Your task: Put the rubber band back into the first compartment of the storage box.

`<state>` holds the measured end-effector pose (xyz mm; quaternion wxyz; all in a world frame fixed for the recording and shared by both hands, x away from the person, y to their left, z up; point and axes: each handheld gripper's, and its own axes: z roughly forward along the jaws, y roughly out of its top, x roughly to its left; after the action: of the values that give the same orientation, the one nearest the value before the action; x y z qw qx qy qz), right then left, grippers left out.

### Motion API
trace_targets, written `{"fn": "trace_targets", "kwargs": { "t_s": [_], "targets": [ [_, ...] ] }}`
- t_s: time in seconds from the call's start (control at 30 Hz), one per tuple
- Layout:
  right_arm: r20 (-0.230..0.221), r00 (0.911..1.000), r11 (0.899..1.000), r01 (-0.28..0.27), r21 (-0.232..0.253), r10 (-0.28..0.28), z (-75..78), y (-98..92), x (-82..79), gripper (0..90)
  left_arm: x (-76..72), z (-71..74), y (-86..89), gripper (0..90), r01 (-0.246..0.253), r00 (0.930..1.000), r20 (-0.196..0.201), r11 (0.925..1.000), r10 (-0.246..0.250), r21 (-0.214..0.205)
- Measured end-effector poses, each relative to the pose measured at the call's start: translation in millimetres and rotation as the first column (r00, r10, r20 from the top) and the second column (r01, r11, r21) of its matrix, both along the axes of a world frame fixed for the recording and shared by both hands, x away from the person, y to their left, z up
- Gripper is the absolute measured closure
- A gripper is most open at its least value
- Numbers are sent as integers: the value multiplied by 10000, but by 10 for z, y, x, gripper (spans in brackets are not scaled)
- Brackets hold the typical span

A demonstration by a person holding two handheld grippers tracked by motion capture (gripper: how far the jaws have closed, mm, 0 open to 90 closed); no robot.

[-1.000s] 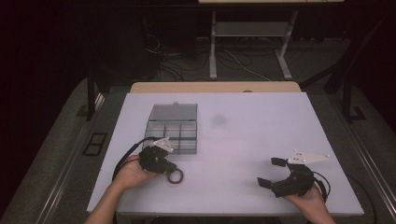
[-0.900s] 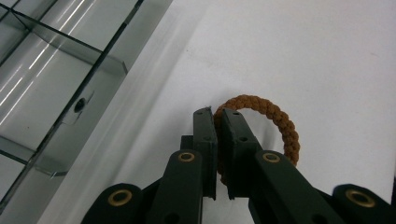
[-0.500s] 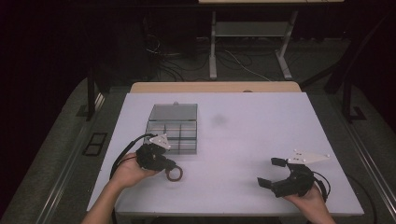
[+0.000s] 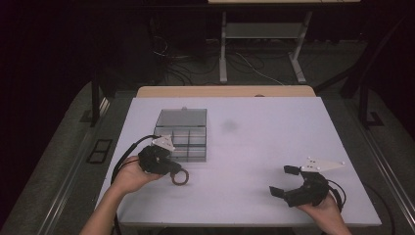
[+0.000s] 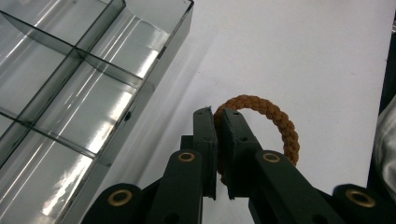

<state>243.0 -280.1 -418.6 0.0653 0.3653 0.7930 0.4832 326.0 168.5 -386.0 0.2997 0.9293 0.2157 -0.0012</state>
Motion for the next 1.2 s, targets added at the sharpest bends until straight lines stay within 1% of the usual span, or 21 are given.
{"fn": "trace_targets", "kwargs": {
  "t_s": [0.27,0.3,0.43,0.57,0.6,0.7,0.8,0.87,0.97,1.2],
  "targets": [
    [-16,10000,10000,-24,-24,24,-2,7,2,6,31,82,76,834,-202,9997,155,9998,202,-16],
    [-15,10000,10000,-23,-25,23,-2,7,3,6,25,94,85,834,-325,9994,92,9995,325,-59],
    [-22,10000,10000,-20,-34,20,-4,8,4,6,46,120,114,834,-260,9995,185,9996,259,52],
    [-41,10000,10000,-29,-47,29,-5,13,4,6,52,156,141,834,-386,9991,195,9992,384,67],
    [-44,10000,10000,-29,-46,29,-5,13,3,6,62,167,148,834,-336,9991,269,9994,334,78],
    [-63,10000,10000,-24,-39,24,-6,15,3,6,67,196,166,834,-398,9987,316,9992,396,72],
    [-61,10000,10000,-34,-40,34,-6,15,4,6,72,224,182,834,-432,9984,365,9988,425,211],
    [-74,10000,10000,-52,-55,51,-6,17,5,6,74,247,196,834,-496,9983,323,9985,488,249],
    [-57,10000,10000,-42,-68,42,-6,19,3,6,92,279,216,834,-499,9980,412,9983,486,297],
    [-48,10000,9999,-41,-94,41,-6,22,2,6,131,345,282,834,-704,9962,521,9973,692,213]
  ]
}}
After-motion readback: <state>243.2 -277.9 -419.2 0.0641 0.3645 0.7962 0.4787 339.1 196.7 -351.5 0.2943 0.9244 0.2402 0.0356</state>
